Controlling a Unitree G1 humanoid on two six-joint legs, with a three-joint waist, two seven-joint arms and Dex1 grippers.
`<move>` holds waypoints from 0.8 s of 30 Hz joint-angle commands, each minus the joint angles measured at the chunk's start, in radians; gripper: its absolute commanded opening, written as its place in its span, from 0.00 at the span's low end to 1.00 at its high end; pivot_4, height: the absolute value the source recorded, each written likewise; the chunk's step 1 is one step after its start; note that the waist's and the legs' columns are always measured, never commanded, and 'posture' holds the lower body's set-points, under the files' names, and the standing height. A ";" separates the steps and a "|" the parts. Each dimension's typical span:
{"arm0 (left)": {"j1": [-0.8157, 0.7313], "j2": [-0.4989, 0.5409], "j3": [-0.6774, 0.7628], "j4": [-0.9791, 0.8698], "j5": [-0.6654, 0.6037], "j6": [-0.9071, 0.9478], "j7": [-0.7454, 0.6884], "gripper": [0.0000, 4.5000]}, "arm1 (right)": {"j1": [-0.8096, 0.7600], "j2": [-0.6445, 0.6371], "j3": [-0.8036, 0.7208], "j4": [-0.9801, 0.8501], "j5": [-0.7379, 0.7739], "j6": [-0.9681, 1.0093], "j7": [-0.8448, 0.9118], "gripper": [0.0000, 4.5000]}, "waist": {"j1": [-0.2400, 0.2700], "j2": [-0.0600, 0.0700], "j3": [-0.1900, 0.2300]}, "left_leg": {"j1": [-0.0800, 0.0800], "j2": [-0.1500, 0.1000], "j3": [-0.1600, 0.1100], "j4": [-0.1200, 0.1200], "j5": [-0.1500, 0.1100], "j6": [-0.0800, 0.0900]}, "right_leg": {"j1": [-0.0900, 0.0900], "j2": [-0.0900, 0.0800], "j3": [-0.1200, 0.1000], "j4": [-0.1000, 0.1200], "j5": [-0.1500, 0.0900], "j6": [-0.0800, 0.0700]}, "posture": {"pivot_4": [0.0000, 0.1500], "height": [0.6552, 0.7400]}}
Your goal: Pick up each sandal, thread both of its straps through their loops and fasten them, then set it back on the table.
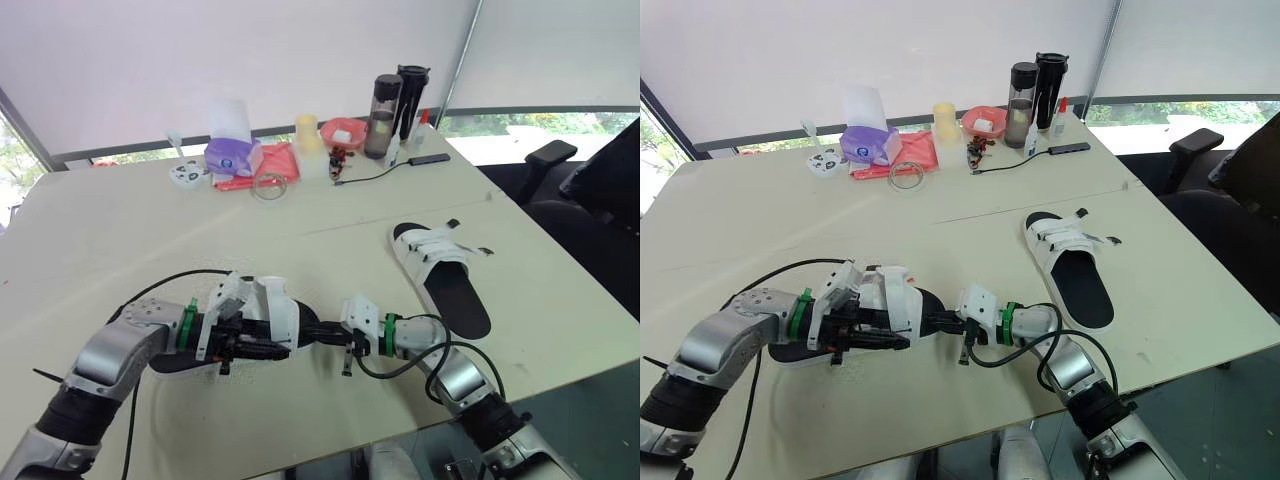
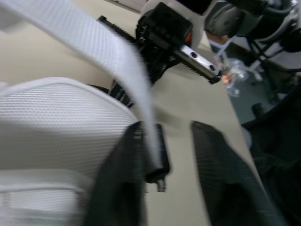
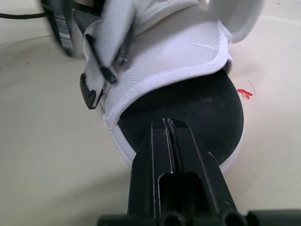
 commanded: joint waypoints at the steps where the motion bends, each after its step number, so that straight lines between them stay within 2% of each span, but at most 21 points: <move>1: 0.005 0.031 0.053 -0.013 -0.046 0.053 -0.008 0.72 | 0.038 -0.016 0.026 0.157 -0.086 0.066 -0.034 0.00 | 0.000 0.000 0.000 | 0.000 0.000 0.000 0.000 0.000 0.000 | 0.000 0.000 0.000 0.000 0.000 0.000 | 1.00 1.00; 3: 0.004 0.026 0.078 -0.025 -0.086 0.090 0.010 0.93 | 0.038 -0.017 0.028 0.158 -0.086 0.065 -0.031 0.00 | 0.001 0.000 0.000 | 0.000 0.000 0.000 0.000 0.000 0.000 | 0.000 0.000 0.000 0.000 0.000 0.000 | 1.00 1.00; 4: 0.005 0.021 0.092 -0.033 -0.103 0.104 0.023 0.99 | 0.038 -0.017 0.029 0.159 -0.086 0.064 -0.031 0.00 | 0.001 0.000 0.000 | 0.000 0.000 0.000 0.000 0.000 0.000 | 0.000 0.000 0.000 0.000 0.000 0.000 | 1.00 1.00; 8: 0.023 0.021 0.131 -0.071 -0.122 0.122 0.070 0.99 | 0.037 -0.017 0.031 0.161 -0.086 0.063 -0.028 0.00 | 0.000 0.000 0.000 | 0.000 0.000 0.000 0.000 0.000 0.000 | 0.000 0.000 0.000 0.000 0.000 0.000 | 1.00 1.00; 13: 0.064 0.065 0.215 -0.149 -0.217 0.215 0.091 0.99 | 0.037 -0.023 0.034 0.162 -0.086 0.060 -0.023 0.00 | -0.002 0.000 0.000 | 0.001 0.000 0.000 0.000 0.000 0.000 | 0.000 0.000 0.000 0.001 0.000 0.000 | 1.00 1.00; 18: 0.193 0.147 0.322 -0.263 -0.314 0.292 0.089 0.99 | 0.042 -0.025 0.036 0.160 -0.085 0.057 -0.021 0.00 | -0.003 0.000 0.001 | 0.001 0.000 0.000 0.000 0.000 0.000 | -0.001 0.000 0.000 0.001 0.000 0.000 | 1.00 1.00; 22: 0.344 0.208 0.341 -0.344 -0.280 0.257 0.071 0.99 | 0.043 -0.022 0.039 0.167 -0.086 0.051 -0.020 0.00 | -0.005 0.004 0.003 | 0.001 0.001 0.000 -0.001 0.000 0.000 | -0.004 0.000 0.000 -0.001 0.000 0.000 | 1.00 1.00; 24: 0.375 0.200 0.326 -0.346 -0.243 0.216 0.093 0.99 | 0.041 -0.019 0.042 0.172 -0.087 0.049 -0.020 0.00 | -0.005 0.005 0.003 | -0.002 0.002 0.000 -0.001 0.000 -0.001 | -0.005 0.000 0.000 -0.005 0.000 0.000 | 1.00 1.00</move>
